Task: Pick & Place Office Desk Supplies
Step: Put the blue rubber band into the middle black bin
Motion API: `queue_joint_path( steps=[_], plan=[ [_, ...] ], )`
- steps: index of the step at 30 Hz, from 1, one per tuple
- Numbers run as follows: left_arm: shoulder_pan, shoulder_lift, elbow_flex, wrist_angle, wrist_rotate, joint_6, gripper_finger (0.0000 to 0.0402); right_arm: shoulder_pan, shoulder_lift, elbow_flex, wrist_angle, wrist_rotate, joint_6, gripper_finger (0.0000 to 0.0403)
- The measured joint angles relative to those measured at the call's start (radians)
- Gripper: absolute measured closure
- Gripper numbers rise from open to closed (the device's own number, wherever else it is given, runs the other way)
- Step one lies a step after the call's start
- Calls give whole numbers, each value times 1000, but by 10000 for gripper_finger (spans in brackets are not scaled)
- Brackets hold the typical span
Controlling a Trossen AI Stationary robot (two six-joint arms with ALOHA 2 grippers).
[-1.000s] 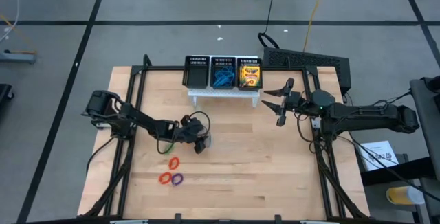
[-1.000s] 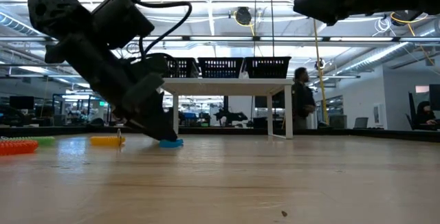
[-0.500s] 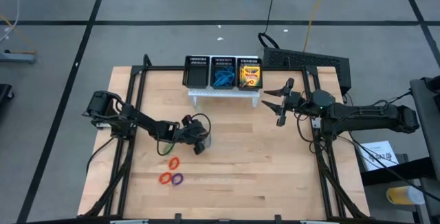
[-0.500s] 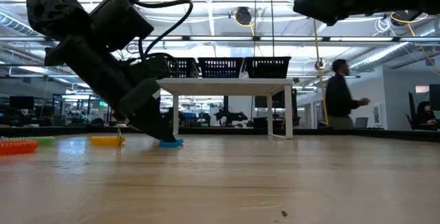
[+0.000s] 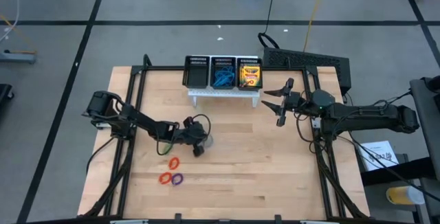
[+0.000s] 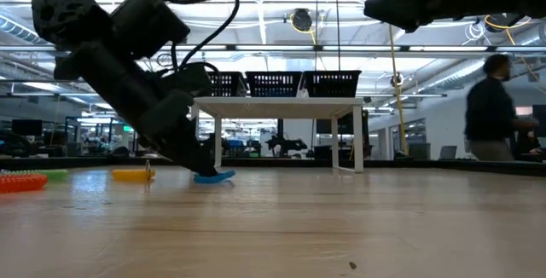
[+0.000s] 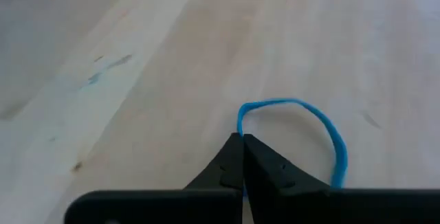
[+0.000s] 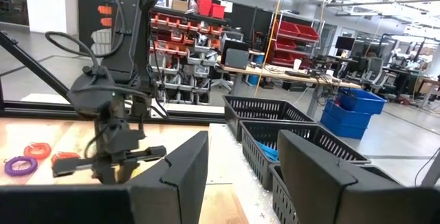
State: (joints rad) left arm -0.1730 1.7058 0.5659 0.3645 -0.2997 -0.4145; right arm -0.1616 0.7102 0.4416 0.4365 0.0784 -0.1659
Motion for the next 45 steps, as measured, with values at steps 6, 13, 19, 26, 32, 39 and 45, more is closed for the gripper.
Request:
queue_joint_path(
  steps=[6, 13, 19, 26, 32, 39, 45],
  plan=[
    [13, -72, -1, 34, -19, 60, 398, 0, -39, 1, -75, 3, -3, 238],
    [42, -236, 0, 122, -27, 211, 398, 0, -77, -12, -128, 3, 46, 238],
    [89, -360, 0, 273, -37, 401, 398, 0, -116, -131, -38, 6, 80, 238],
    [171, -377, 27, 360, -40, 536, 398, 0, -141, -240, 68, 0, 156, 238],
    [263, -377, 149, 203, 33, 514, 398, 0, -142, -305, 73, -2, 223, 239],
    [385, -377, 213, 177, 144, 521, 398, 0, -170, -390, 189, -4, 238, 239],
    [454, -368, 230, 178, 196, 466, 399, 0, -261, -395, 136, -32, 232, 239]
  ],
)
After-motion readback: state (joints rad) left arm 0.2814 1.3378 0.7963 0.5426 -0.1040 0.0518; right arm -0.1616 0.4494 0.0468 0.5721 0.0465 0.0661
